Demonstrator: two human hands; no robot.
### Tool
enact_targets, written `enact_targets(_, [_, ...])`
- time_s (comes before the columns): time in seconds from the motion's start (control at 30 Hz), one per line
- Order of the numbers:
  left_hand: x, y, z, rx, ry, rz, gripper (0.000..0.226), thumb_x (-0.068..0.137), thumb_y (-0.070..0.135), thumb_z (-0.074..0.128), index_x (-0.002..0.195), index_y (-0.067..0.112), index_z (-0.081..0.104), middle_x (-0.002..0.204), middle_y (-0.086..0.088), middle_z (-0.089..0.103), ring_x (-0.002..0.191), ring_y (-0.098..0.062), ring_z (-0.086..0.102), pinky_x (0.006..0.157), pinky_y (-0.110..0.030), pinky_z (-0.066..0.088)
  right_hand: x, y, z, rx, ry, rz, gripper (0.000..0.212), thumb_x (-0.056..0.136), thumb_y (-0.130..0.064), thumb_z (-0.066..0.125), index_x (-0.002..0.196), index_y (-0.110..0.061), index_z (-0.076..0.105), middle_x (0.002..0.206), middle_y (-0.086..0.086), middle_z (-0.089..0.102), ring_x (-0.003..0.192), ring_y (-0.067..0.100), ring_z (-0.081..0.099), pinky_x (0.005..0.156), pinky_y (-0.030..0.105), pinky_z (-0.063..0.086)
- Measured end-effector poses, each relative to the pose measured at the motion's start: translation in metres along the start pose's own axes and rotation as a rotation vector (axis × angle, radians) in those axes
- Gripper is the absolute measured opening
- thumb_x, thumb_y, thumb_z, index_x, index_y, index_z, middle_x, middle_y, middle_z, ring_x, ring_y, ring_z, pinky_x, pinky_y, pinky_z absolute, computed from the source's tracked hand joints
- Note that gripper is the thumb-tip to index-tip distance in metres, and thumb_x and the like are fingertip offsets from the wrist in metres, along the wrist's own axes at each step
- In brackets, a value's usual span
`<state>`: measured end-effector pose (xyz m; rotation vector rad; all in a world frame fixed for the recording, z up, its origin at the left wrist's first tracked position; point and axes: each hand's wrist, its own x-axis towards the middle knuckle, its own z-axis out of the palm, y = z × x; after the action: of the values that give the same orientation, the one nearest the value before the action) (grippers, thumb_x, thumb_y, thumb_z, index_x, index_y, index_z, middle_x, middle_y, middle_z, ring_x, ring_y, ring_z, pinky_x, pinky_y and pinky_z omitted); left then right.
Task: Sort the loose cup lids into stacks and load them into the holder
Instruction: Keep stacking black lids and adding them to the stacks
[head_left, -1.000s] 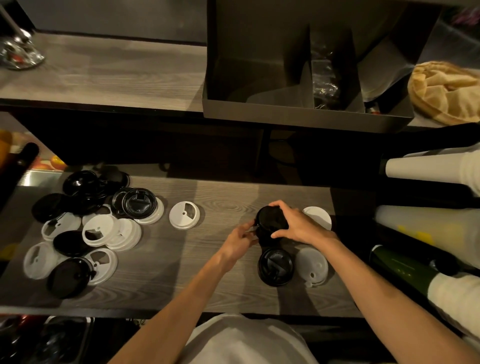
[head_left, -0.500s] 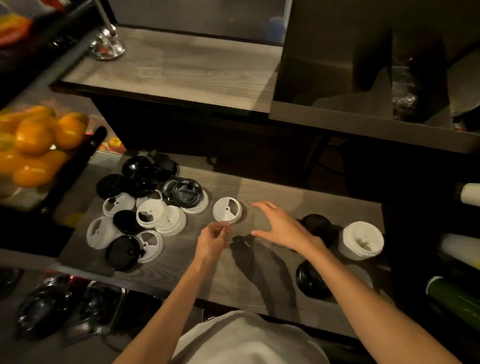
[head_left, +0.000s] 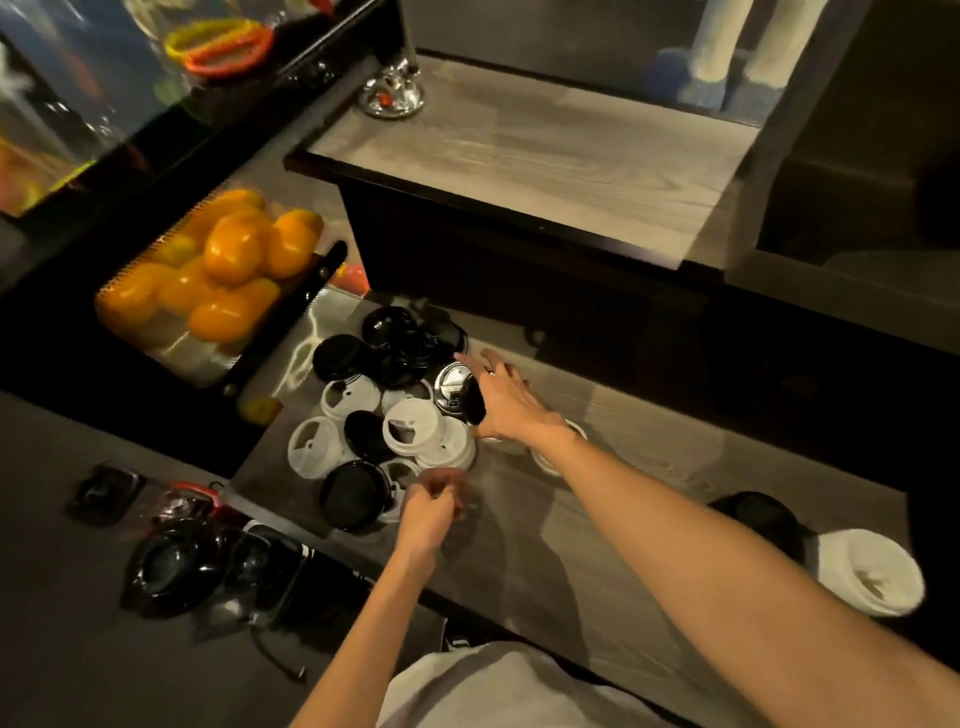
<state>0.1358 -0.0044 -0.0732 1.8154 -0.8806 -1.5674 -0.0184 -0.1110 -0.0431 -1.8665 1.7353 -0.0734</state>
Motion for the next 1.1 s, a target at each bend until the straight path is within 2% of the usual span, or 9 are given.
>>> enact_targets(0.13, [0.005, 0.005, -0.01, -0.051, -0.014, -0.044, 0.019, 0.103, 0.005, 0.053, 0.1, 0.012, 0.07, 0.089, -0.009, 0.072, 0.076, -0.021, 0.065, 0.071, -0.036, 0.054, 0.022, -0.005, 0.002, -0.219, -0.106, -0.05, 0.116, 0.077, -0.028, 0.088, 0.164, -0.039, 0.012, 0.172, -0.001, -0.001, 0.151, 0.041, 0.021, 0.116, 0.067, 0.031])
enact_targets(0.33, [0.014, 0.011, -0.021, -0.099, -0.033, -0.067, 0.018, 0.101, 0.002, 0.053, 0.101, 0.009, 0.07, 0.09, -0.015, 0.074, 0.078, -0.029, 0.066, 0.078, -0.047, 0.055, 0.039, -0.003, 0.004, -0.159, -0.052, -0.031, 0.094, 0.075, -0.031, 0.089, 0.153, -0.034, 0.037, 0.158, 0.004, 0.034, 0.136, 0.037, 0.042, 0.109, 0.056, 0.042])
enact_targets(0.47, [0.014, 0.021, -0.025, -0.101, -0.05, -0.047, 0.018, 0.103, 0.004, 0.051, 0.109, 0.006, 0.068, 0.098, -0.015, 0.073, 0.074, -0.021, 0.068, 0.064, -0.029, 0.057, 0.029, 0.001, -0.011, -0.072, 0.048, 0.009, 0.091, 0.074, -0.026, 0.089, 0.152, -0.033, 0.041, 0.152, 0.006, 0.04, 0.132, 0.036, 0.043, 0.112, 0.053, 0.041])
enact_targets(0.57, [0.012, 0.036, -0.025, -0.189, -0.076, -0.006, 0.019, 0.106, 0.01, 0.048, 0.116, 0.008, 0.064, 0.108, -0.015, 0.072, 0.081, -0.022, 0.071, 0.056, -0.022, 0.057, 0.004, -0.002, -0.029, 0.126, 0.187, -0.002, 0.09, 0.074, -0.028, 0.09, 0.151, -0.031, 0.042, 0.147, 0.001, 0.043, 0.136, 0.027, 0.044, 0.115, 0.04, 0.033])
enact_targets(0.63, [0.007, 0.052, -0.022, -0.328, -0.131, -0.023, 0.027, 0.106, 0.028, 0.052, 0.124, 0.011, 0.062, 0.113, -0.016, 0.072, 0.091, -0.027, 0.074, 0.068, -0.035, 0.063, -0.025, -0.006, -0.036, 0.26, 0.207, -0.067, 0.087, 0.075, -0.031, 0.09, 0.149, -0.034, 0.045, 0.147, -0.005, 0.044, 0.135, 0.016, 0.045, 0.111, 0.028, 0.034])
enact_targets(0.7, [0.005, 0.067, -0.016, -0.472, -0.263, -0.083, 0.051, 0.099, 0.053, 0.051, 0.13, 0.015, 0.062, 0.111, -0.013, 0.074, 0.096, -0.027, 0.074, 0.083, -0.049, 0.062, -0.056, -0.01, -0.038, 0.326, 0.204, -0.159, 0.085, 0.074, -0.04, 0.091, 0.147, -0.04, 0.046, 0.145, -0.013, 0.048, 0.134, 0.005, 0.045, 0.11, 0.018, 0.033])
enact_targets(0.77, [-0.003, 0.081, -0.009, -0.537, -0.398, -0.152, 0.062, 0.098, 0.065, 0.039, 0.131, 0.019, 0.064, 0.114, -0.009, 0.075, 0.101, -0.024, 0.074, 0.092, -0.052, 0.058, -0.082, -0.014, -0.037, 0.339, 0.195, -0.198, 0.086, 0.073, -0.045, 0.091, 0.146, -0.04, 0.047, 0.142, -0.017, 0.051, 0.133, -0.003, 0.045, 0.11, 0.011, 0.031])
enact_targets(0.9, [-0.015, 0.086, 0.007, -0.588, -0.566, -0.202, 0.063, 0.101, 0.063, 0.032, 0.13, 0.019, 0.066, 0.128, -0.011, 0.071, 0.12, -0.026, 0.067, 0.106, -0.05, 0.048, -0.12, -0.013, -0.038, 0.443, 0.288, -0.149, 0.09, 0.068, -0.047, 0.094, 0.146, -0.036, 0.051, 0.14, -0.02, 0.054, 0.132, -0.005, 0.048, 0.111, 0.01, 0.034])
enact_targets(1.1, [-0.028, 0.076, 0.033, -0.636, -0.715, -0.224, 0.057, 0.106, 0.053, 0.029, 0.125, 0.018, 0.07, 0.13, -0.014, 0.069, 0.117, -0.027, 0.068, 0.091, -0.05, 0.055, -0.166, 0.006, -0.057, 0.569, 0.374, -0.014, 0.084, 0.07, -0.042, 0.093, 0.141, -0.047, 0.049, 0.139, -0.026, 0.054, 0.131, -0.007, 0.048, 0.105, 0.019, 0.039])
